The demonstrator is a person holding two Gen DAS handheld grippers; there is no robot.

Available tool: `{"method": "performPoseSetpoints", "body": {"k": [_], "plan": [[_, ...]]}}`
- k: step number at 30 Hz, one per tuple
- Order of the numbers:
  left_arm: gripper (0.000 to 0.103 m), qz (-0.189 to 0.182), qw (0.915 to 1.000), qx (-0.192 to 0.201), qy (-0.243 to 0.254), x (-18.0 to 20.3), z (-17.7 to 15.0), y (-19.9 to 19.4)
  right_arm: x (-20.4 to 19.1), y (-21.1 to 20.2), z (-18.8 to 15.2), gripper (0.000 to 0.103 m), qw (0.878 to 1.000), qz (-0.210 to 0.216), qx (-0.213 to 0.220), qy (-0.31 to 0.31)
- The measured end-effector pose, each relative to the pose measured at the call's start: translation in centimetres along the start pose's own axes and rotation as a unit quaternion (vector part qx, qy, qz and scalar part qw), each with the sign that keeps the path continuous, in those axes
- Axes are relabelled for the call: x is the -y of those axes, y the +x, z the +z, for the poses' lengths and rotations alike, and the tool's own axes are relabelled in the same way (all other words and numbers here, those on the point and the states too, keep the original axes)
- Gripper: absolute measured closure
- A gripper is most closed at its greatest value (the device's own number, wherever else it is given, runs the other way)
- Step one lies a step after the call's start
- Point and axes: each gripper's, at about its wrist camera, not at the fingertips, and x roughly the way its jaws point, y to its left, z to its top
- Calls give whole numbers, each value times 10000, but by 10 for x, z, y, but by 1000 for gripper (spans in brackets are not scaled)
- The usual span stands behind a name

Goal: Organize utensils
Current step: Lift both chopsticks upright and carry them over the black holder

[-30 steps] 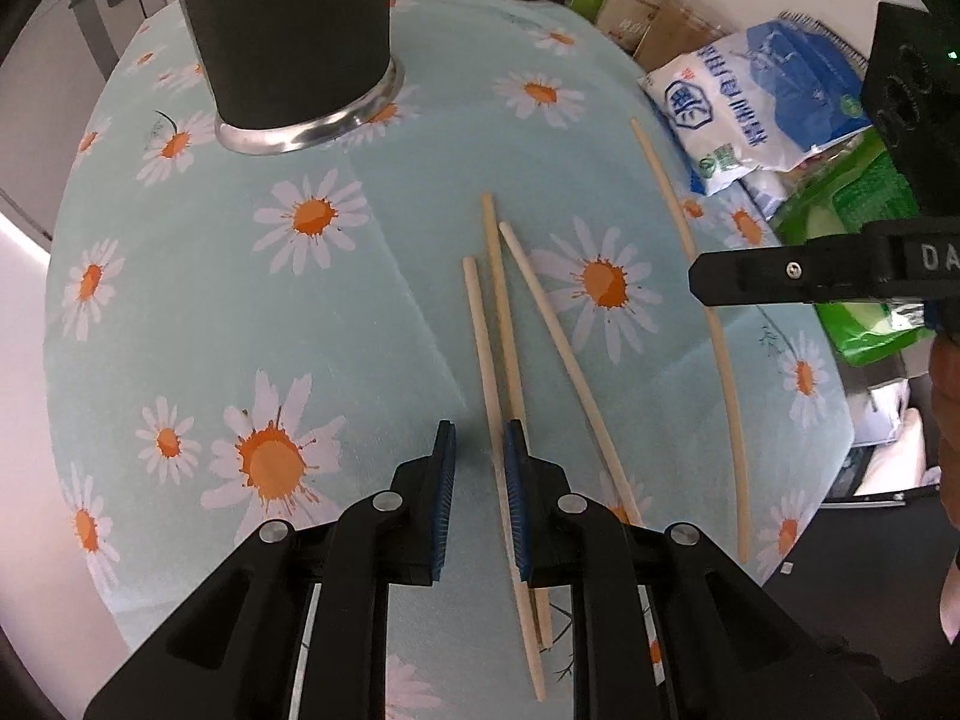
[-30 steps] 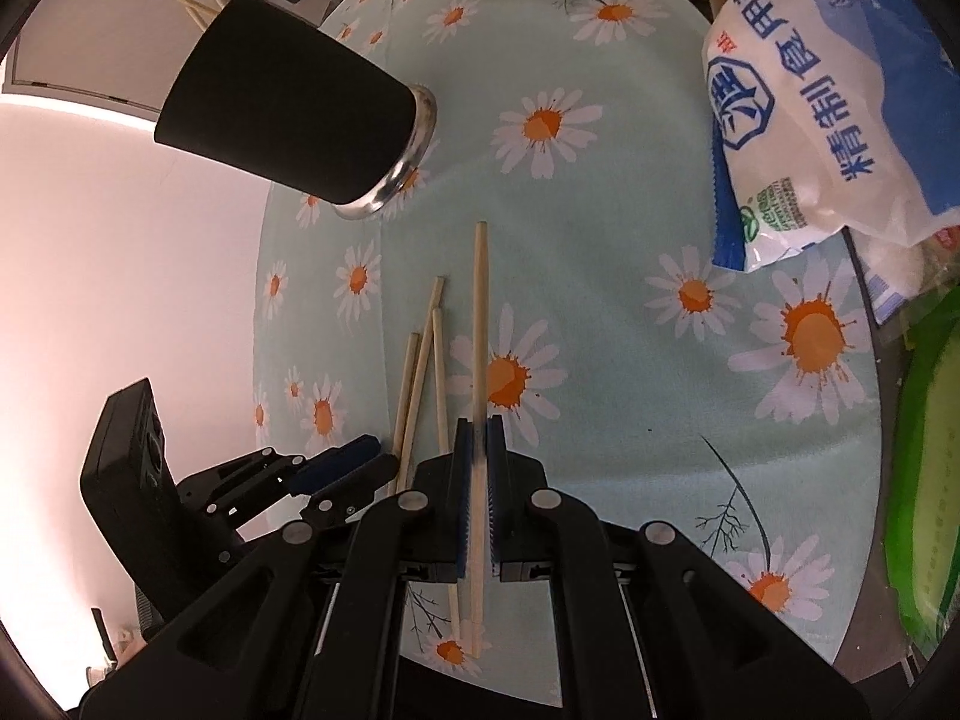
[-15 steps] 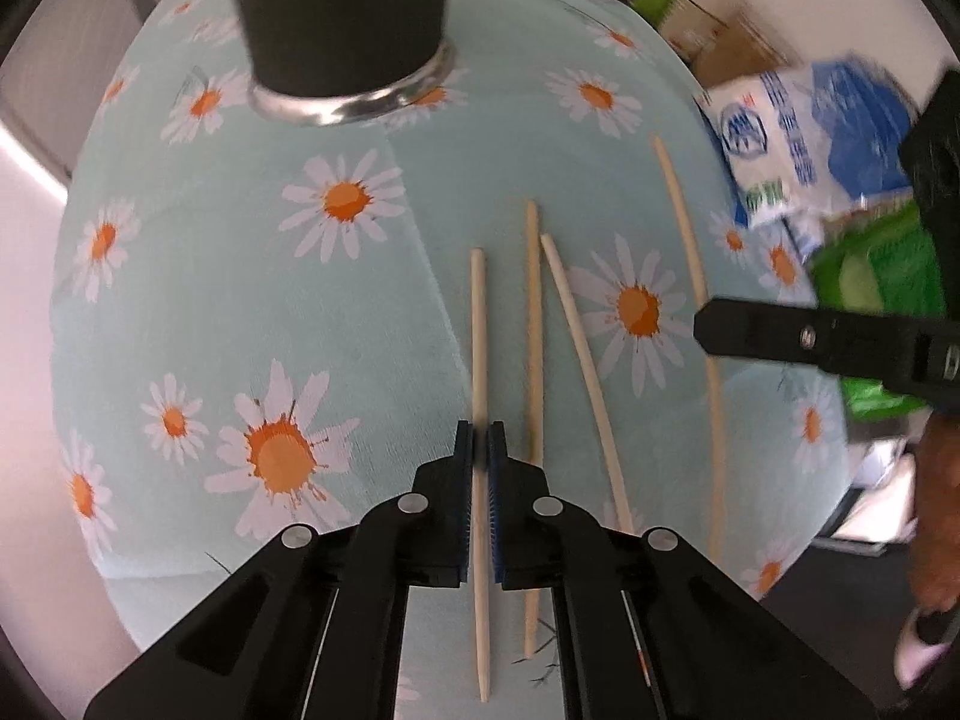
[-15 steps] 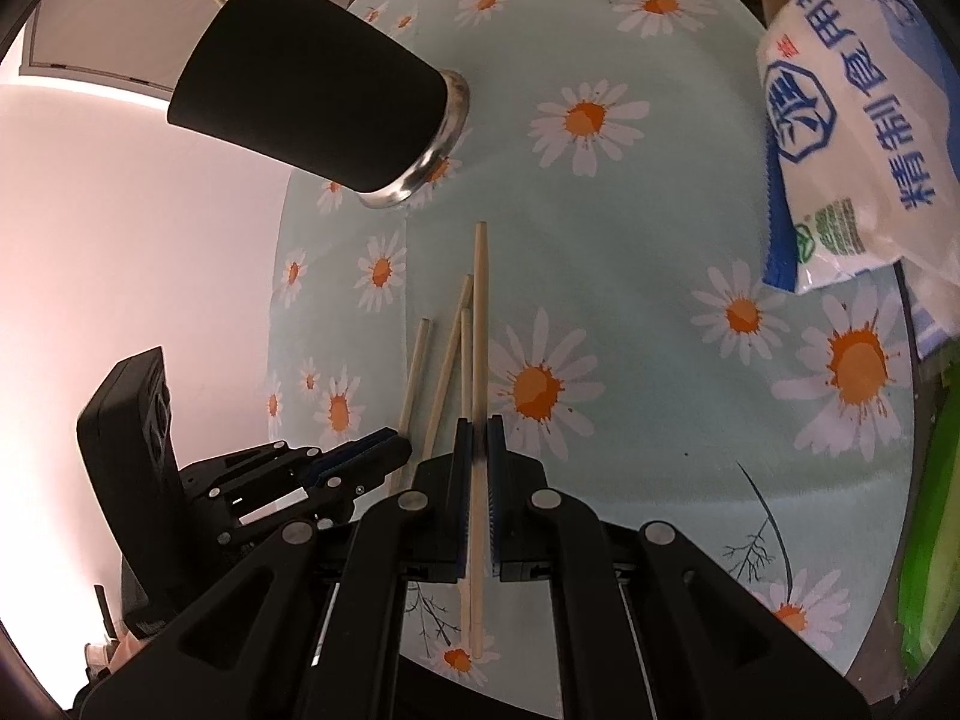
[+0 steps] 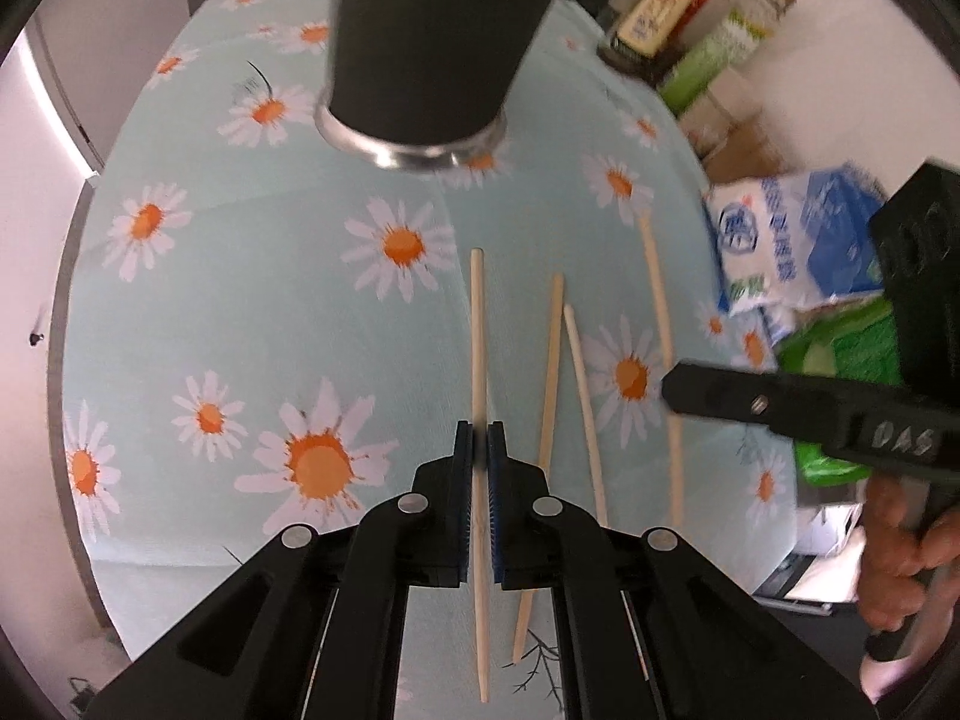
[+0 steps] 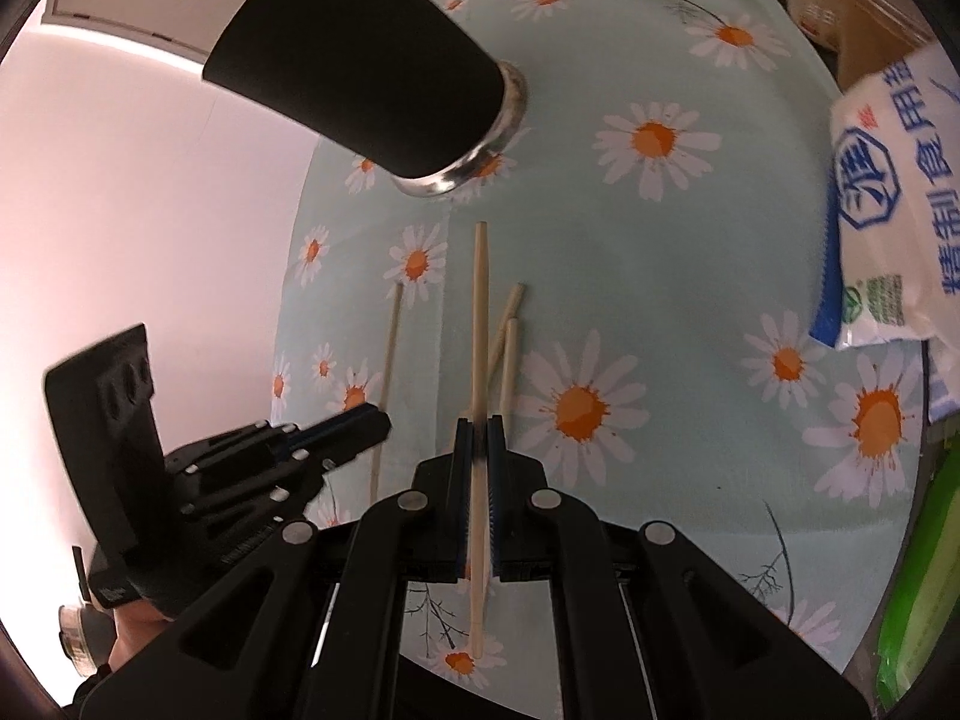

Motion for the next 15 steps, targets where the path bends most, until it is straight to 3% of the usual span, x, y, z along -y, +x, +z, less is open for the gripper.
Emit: {"method": "performPoseSetpoints", "body": {"k": [7,15], "plan": [[99,-201,9990,388,-35,-5,9,-24,-18,0,4,97,9998,-71,97,-173],[99,-345,9961,801,104,-5,20,-53,-46,-5,15,97,9981,173,345,-480]]}}
